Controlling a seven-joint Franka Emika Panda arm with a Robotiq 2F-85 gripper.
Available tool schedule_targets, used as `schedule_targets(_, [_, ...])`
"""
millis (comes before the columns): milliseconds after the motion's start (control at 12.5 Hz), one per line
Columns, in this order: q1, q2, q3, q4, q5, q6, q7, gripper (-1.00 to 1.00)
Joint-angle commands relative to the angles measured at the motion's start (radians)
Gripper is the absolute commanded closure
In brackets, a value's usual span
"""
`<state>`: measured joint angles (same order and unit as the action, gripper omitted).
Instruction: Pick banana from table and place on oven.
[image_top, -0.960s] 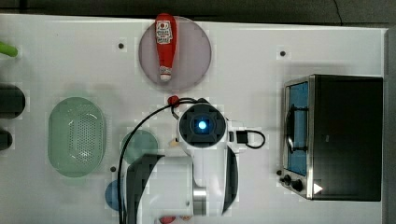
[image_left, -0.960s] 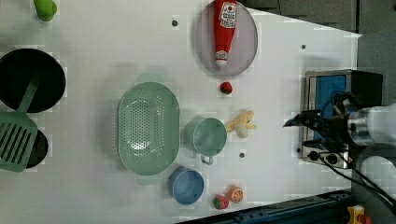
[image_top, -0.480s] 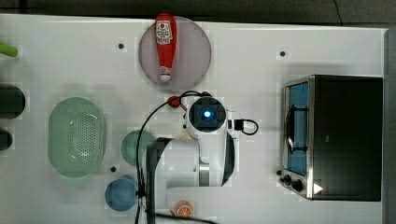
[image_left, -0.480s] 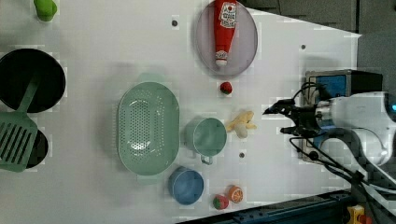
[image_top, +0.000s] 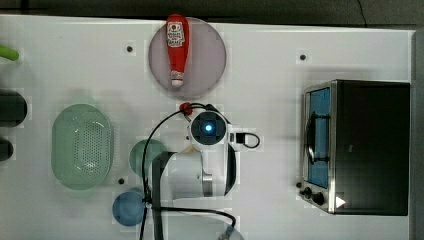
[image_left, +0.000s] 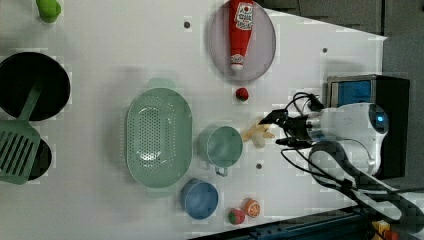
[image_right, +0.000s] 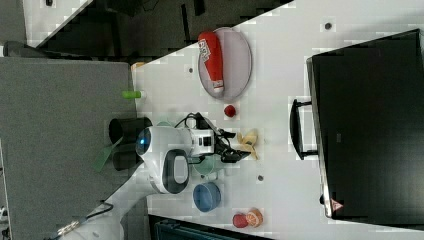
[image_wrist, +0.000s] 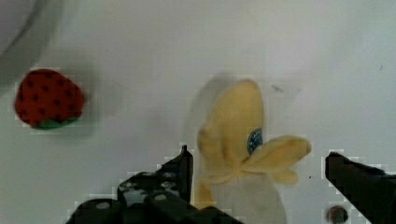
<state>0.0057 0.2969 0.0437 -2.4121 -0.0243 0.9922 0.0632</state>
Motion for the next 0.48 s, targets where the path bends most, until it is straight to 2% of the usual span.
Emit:
schedule_targets(80, [-0.012, 0.008, 0.031, -0.009, -0.001, 0.041, 0.105, -1.00])
schedule_targets(160, [-0.012, 0.022, 0.034, -0.009, -0.001, 0.057, 0.105, -1.00])
schedule_targets(240, [-0.012, 0.035, 0.034, -0.010, -0.001, 0.068, 0.105, -0.92])
schedule_targets(480, [-0.012, 0.053, 0.040, -0.017, -0.001, 0.110, 0.105, -0.18])
